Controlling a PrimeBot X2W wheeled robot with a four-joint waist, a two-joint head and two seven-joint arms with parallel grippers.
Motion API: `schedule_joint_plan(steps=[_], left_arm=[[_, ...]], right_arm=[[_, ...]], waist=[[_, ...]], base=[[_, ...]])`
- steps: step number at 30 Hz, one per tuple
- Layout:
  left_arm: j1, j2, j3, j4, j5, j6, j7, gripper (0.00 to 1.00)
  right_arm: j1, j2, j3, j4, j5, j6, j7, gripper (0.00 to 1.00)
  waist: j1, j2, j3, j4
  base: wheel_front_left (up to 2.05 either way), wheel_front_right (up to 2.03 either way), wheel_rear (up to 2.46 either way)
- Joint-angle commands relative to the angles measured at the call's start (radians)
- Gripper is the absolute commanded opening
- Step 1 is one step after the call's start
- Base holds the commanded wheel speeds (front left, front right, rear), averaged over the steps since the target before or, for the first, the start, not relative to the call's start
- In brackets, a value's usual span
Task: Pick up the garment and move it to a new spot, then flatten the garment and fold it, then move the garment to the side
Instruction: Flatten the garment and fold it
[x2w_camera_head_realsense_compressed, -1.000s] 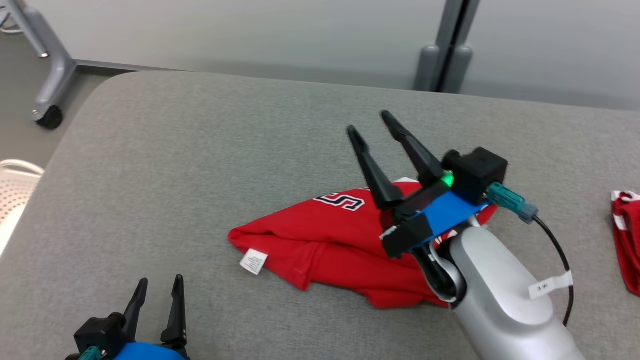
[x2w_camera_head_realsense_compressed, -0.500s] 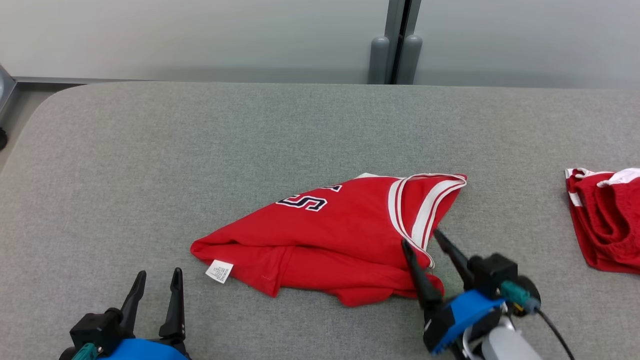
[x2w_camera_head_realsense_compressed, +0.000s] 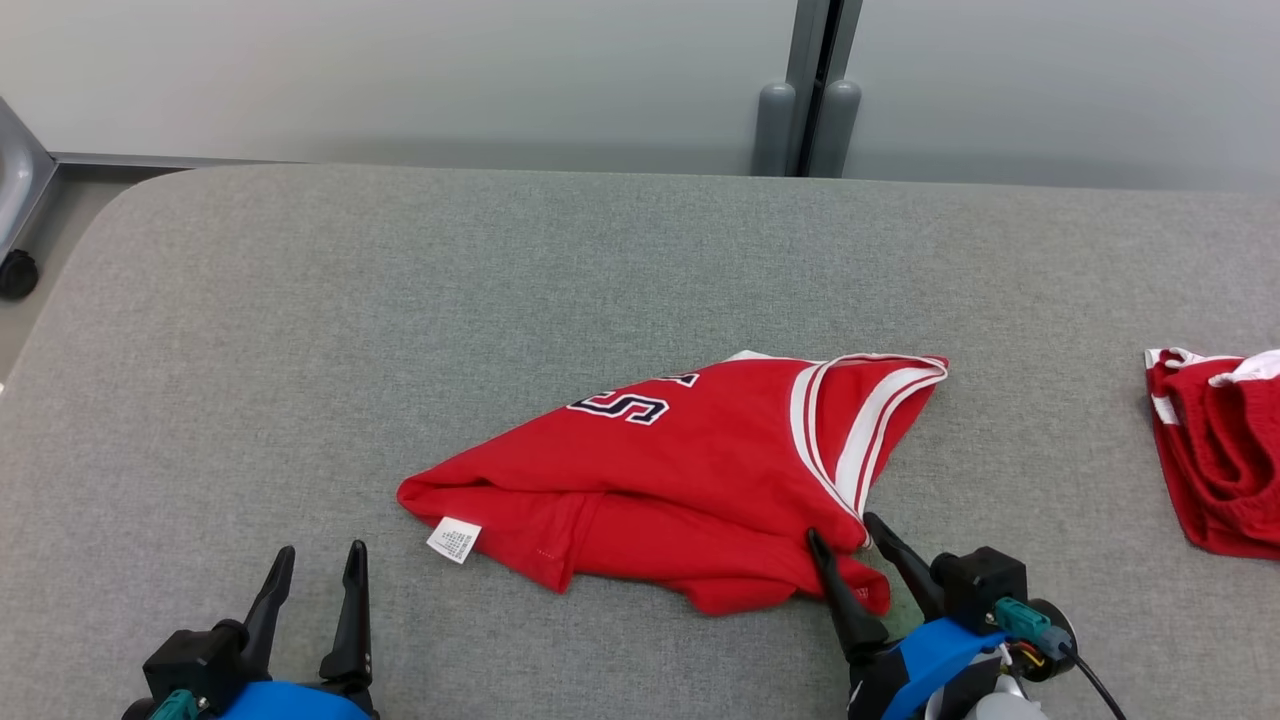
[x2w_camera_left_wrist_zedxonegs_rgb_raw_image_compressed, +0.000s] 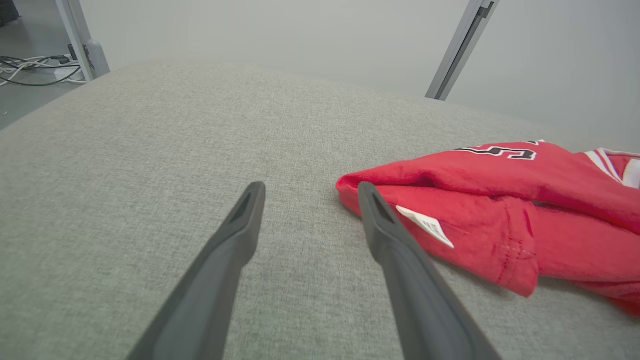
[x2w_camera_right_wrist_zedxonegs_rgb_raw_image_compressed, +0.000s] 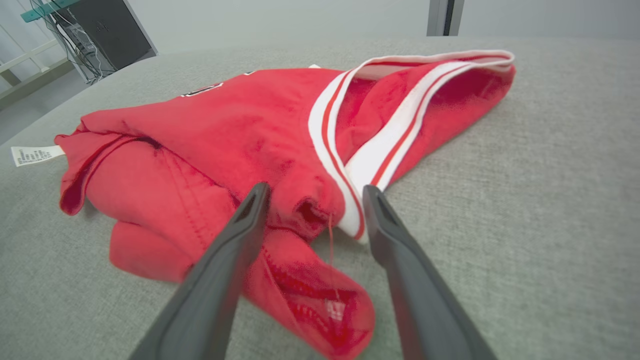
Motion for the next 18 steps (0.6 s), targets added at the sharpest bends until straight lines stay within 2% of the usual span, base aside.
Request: schedule_joint_plan(steps=[1, 11, 18], left_arm=[[0.009, 0.0, -0.003, 0.003, 0.0, 0.002, -0.002, 1.0], [0.012, -0.013, 0.01, 0.006, 0.014, 0.002, -0.002, 1.0], [0.009, -0.03, -0.01, 0.007, 0.026, 0.002, -0.002, 1.0]], right_arm=[[0.011, -0.003, 0.004, 0.0, 0.002, 0.0, -0.003, 0.0], [-0.092, -0.003, -0.01, -0.113, 0.004, 0.0, -0.003, 0.0], [-0.318, -0.003, -0.006, -0.178, -0.001, 0.0, -0.003, 0.0]], waist=[[0.0, 0.0, -0.003, 0.003], [0.0, 0.0, -0.02, -0.005], [0.0, 0.0, -0.04, -0.002]], base=[[0.0, 0.0, 0.0], [0.0, 0.0, 0.0], [0.0, 0.0, 0.0]])
